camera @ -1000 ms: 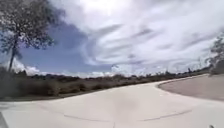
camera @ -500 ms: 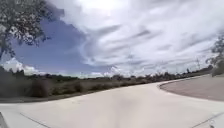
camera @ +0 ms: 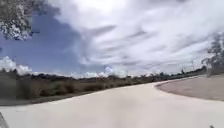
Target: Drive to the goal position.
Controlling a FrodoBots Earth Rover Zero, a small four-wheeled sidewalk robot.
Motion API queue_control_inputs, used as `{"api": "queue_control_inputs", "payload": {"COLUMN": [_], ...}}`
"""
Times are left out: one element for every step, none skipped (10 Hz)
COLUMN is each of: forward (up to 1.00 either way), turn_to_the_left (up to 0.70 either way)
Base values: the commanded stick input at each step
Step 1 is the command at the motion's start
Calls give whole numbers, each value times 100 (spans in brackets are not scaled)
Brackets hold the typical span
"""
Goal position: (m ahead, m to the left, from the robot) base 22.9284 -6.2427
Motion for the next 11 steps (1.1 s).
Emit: {"api": "queue_control_inputs", "payload": {"forward": [85, 85, 85, 85, 85, 85, 85, 85, 85, 85, 85], "turn_to_the_left": [0, 0, 0, 0, 0, 0, 0, 0, 0, -2, -11]}}
